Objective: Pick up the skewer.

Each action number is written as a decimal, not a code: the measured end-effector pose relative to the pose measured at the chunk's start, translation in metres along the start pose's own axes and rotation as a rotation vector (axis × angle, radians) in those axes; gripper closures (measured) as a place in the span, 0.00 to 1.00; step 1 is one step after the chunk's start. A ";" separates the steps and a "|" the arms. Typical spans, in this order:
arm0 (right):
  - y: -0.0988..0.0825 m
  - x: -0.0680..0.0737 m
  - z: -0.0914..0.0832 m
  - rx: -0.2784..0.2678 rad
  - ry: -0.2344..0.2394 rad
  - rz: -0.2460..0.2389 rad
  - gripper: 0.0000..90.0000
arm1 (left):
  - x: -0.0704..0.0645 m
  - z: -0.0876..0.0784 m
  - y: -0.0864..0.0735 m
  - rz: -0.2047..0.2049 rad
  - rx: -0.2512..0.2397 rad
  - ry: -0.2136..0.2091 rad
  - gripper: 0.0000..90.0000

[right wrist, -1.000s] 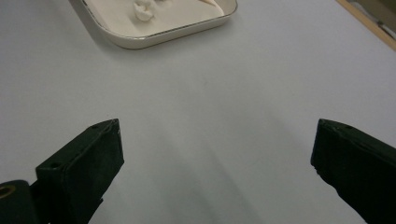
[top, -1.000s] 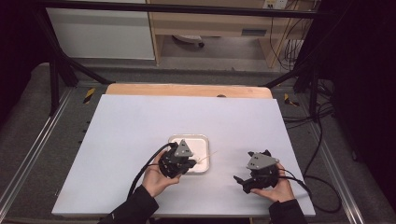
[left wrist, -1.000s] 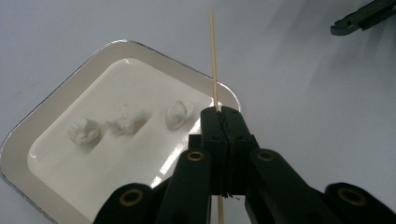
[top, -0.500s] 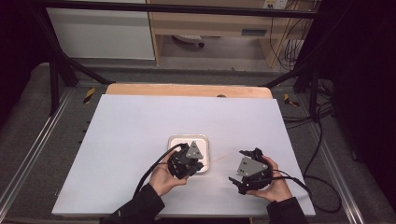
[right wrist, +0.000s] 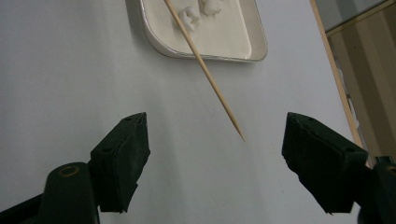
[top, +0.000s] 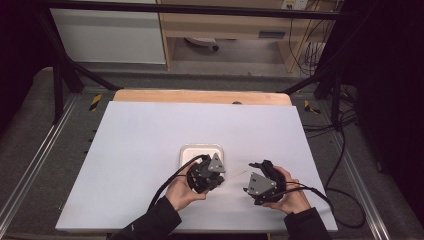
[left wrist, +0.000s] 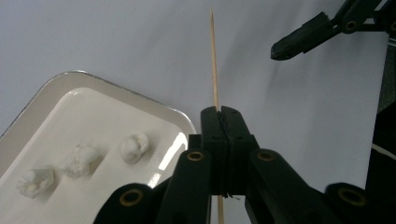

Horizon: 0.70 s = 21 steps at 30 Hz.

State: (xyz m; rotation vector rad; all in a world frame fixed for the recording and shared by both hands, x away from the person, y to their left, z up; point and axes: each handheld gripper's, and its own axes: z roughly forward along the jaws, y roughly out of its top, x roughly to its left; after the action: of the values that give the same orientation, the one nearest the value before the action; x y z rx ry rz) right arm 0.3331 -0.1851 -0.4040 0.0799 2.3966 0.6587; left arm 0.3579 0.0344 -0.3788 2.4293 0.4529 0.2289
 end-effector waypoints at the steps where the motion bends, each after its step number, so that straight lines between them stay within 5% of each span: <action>1: 0.000 0.000 0.000 0.004 0.005 -0.027 0.29 | -0.001 0.000 0.002 0.004 0.001 0.000 0.99; 4: 0.000 0.000 0.001 0.001 0.006 -0.039 0.32 | -0.004 0.001 0.006 0.015 0.005 -0.004 0.99; 10: -0.001 0.000 0.000 -0.011 -0.005 -0.158 0.46 | -0.007 0.004 0.011 0.030 0.011 -0.011 0.99; 21: -0.002 0.004 0.002 0.009 -0.016 -0.294 0.68 | -0.015 0.006 0.019 0.057 0.024 -0.027 0.99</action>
State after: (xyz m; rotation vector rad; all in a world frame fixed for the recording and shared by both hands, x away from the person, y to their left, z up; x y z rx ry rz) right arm 0.3311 -0.1849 -0.4081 -0.2577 2.3328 0.5066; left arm 0.3512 0.0115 -0.3725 2.4679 0.3762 0.2155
